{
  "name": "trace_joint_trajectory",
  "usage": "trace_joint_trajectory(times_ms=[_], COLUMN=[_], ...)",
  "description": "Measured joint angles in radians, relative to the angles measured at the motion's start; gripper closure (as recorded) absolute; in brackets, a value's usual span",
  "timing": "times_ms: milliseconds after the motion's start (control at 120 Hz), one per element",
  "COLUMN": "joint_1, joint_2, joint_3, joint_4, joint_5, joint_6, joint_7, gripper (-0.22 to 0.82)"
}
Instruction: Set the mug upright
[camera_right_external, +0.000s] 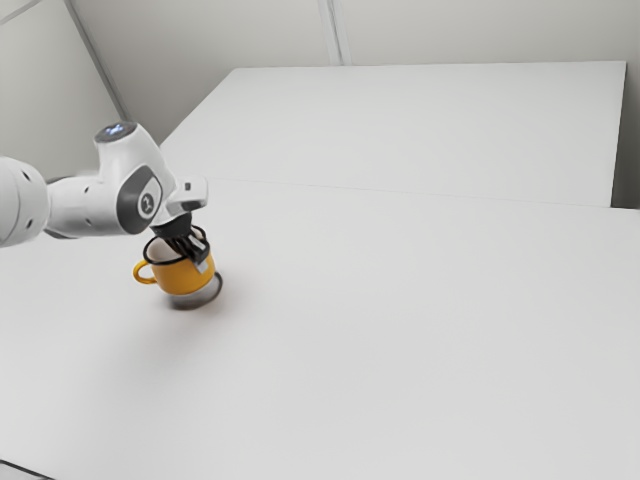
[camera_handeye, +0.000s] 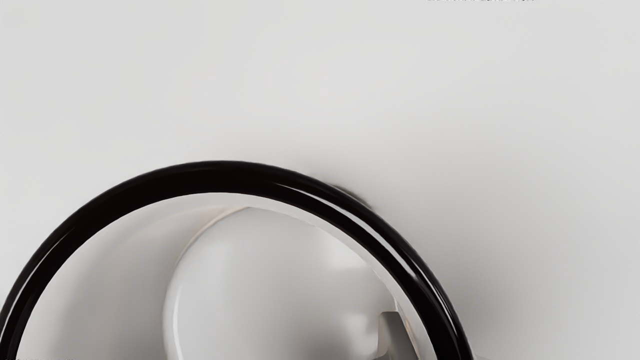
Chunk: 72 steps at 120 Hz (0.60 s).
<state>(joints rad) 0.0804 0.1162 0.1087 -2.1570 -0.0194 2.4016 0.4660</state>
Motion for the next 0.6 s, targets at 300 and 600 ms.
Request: trace_joint_trajectory(times_ms=[300, 600], joint_1=[0.001, 0.037], joint_2=[0.002, -0.122], joint_3=[0.0, 0.004], joint_4=[-0.002, 0.367], joint_5=[-0.016, -0.026], joint_6=[0.012, -0.379], joint_7=[-0.095, -0.145], gripper=[0.19, 0.06])
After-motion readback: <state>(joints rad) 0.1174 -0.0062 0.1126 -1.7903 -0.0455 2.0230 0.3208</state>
